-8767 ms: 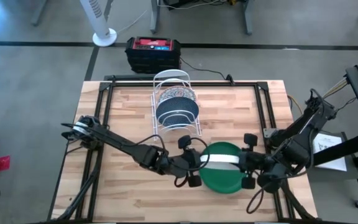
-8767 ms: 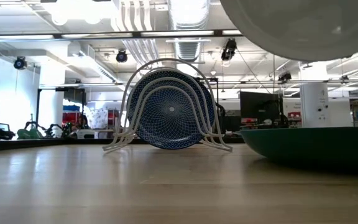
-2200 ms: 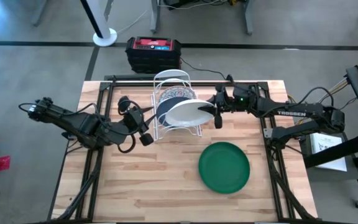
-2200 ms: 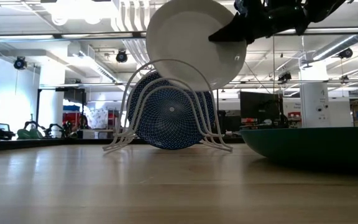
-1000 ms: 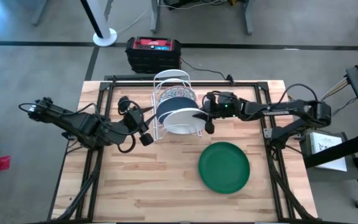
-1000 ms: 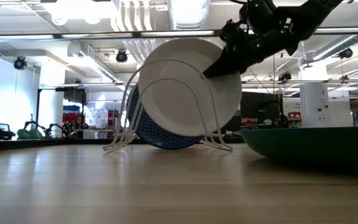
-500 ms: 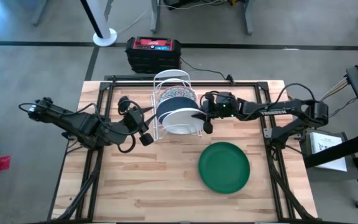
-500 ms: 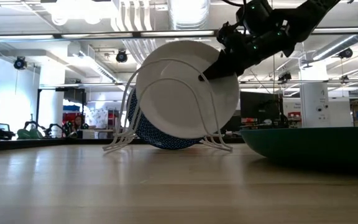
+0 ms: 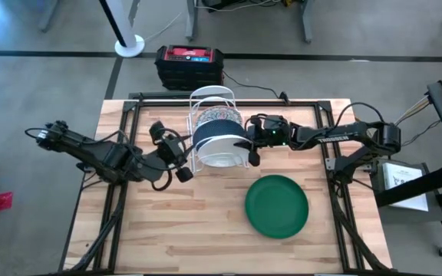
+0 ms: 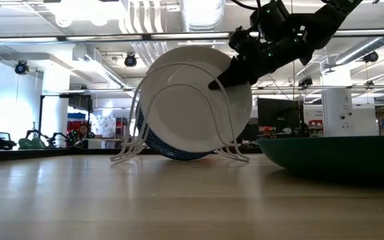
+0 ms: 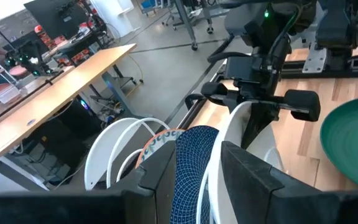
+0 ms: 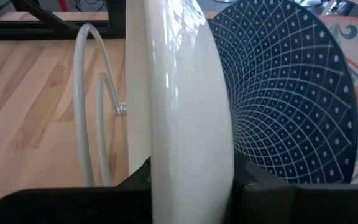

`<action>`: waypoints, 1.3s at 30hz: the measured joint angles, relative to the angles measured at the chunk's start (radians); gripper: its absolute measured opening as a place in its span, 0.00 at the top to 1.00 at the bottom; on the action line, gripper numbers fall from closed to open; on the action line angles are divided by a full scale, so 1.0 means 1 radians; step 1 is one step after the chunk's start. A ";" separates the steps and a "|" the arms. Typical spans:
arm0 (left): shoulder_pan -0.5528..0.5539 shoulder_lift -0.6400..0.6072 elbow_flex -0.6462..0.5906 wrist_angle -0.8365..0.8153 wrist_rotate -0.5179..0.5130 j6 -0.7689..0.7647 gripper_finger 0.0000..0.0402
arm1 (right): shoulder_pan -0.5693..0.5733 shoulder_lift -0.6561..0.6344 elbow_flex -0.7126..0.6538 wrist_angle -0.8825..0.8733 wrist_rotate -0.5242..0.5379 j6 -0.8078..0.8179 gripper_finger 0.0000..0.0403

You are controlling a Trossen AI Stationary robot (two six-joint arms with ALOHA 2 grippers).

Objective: Sort dishes
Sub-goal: Put the white plate into the dish rack

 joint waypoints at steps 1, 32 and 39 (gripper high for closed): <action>0.000 0.004 0.000 0.000 -0.001 0.000 0.71 | 0.000 -0.002 0.000 0.000 0.000 0.000 0.86; 0.000 0.028 0.000 -0.001 -0.003 0.001 0.71 | 0.004 -0.001 -0.001 0.050 0.005 0.011 0.85; 0.000 0.028 0.000 -0.001 -0.003 0.001 0.71 | 0.004 -0.001 -0.002 0.100 -0.001 0.021 0.86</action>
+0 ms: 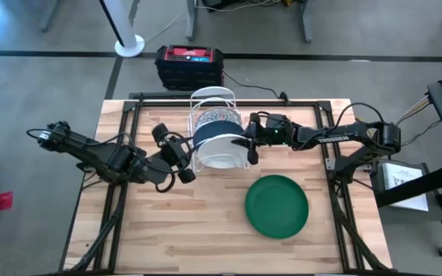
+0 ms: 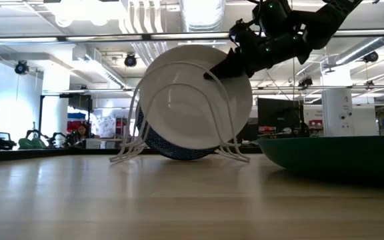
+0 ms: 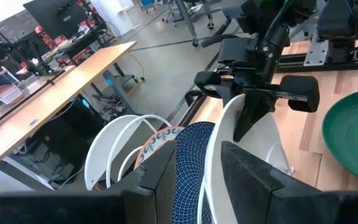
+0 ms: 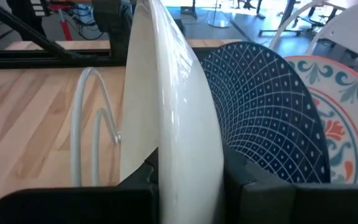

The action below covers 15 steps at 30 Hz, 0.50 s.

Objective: Sort dishes
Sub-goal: Put the white plate into the dish rack

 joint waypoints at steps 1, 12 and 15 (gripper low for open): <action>0.000 0.000 0.000 0.000 0.000 0.000 0.71 | 0.000 0.000 0.000 0.002 0.000 0.000 0.86; 0.000 0.000 0.000 0.000 0.000 0.000 0.71 | 0.004 0.000 0.000 0.033 0.001 -0.015 0.86; 0.000 0.000 0.000 0.000 0.000 0.000 0.71 | 0.011 0.000 0.000 0.037 0.000 -0.025 0.86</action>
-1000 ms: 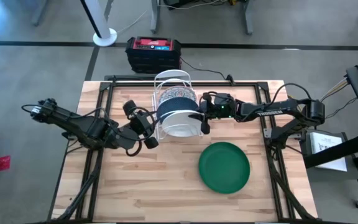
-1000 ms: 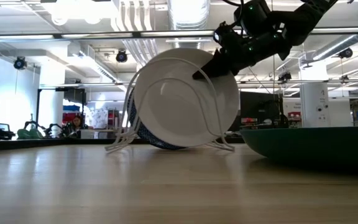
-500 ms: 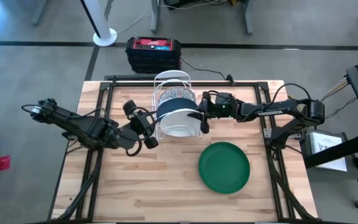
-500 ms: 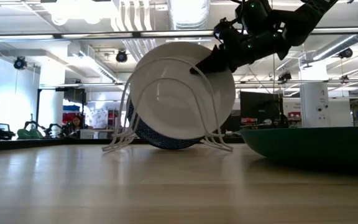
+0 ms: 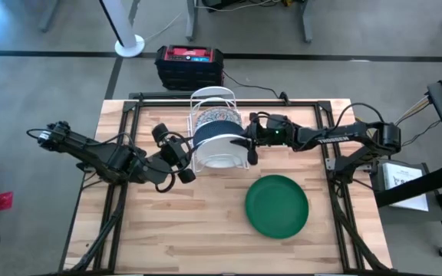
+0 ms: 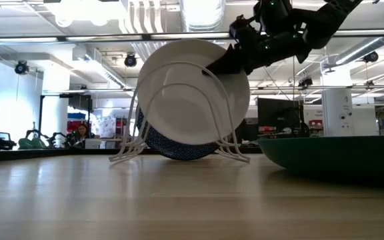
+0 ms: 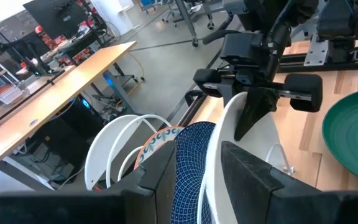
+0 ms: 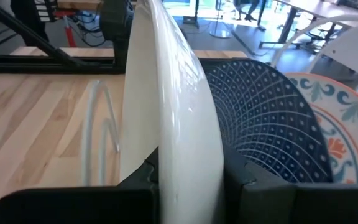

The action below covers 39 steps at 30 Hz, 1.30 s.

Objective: Sort dishes
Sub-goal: Put the white plate into the dish rack

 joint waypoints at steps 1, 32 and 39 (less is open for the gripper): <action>0.000 0.000 0.000 0.000 0.000 0.000 0.71 | 0.003 0.000 0.000 0.000 0.000 -0.003 0.86; 0.000 0.000 0.000 -0.003 0.000 -0.020 0.71 | 0.013 0.000 0.000 0.001 0.032 0.071 0.86; 0.000 0.000 0.000 -0.003 0.001 -0.026 0.71 | 0.021 0.011 0.002 0.019 0.033 0.104 0.86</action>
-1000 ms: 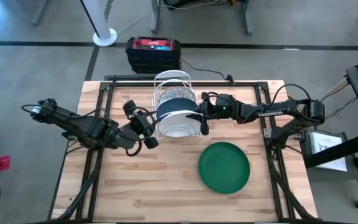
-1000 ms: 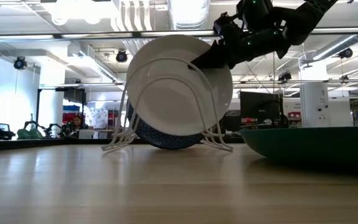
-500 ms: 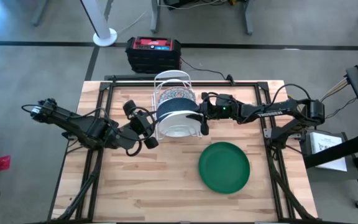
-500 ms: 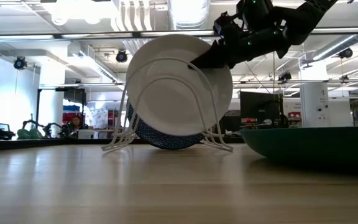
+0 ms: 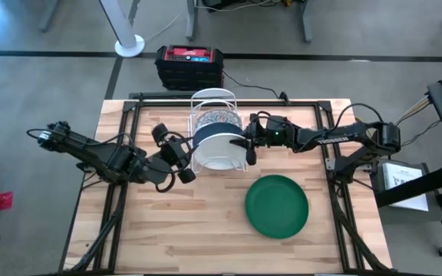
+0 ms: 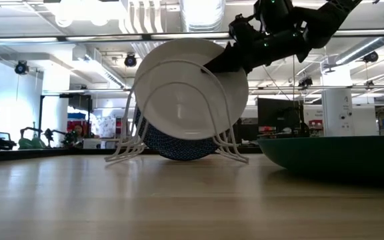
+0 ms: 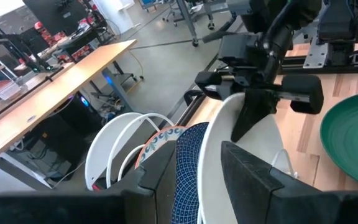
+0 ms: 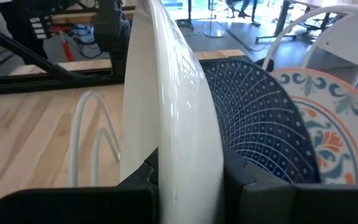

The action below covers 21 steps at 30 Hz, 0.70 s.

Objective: Sort dishes
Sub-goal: Put the white plate into the dish rack

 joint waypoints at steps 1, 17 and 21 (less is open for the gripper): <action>0.000 0.000 0.000 0.000 0.000 0.000 0.71 | 0.001 0.005 0.000 0.000 0.000 -0.006 0.86; 0.000 0.014 -0.079 -0.060 0.003 -0.152 0.71 | 0.008 0.127 0.061 -0.008 -0.016 -0.048 0.87; 0.000 0.015 -0.098 -0.058 0.003 -0.172 0.71 | 0.016 0.161 0.081 -0.007 -0.012 -0.054 0.86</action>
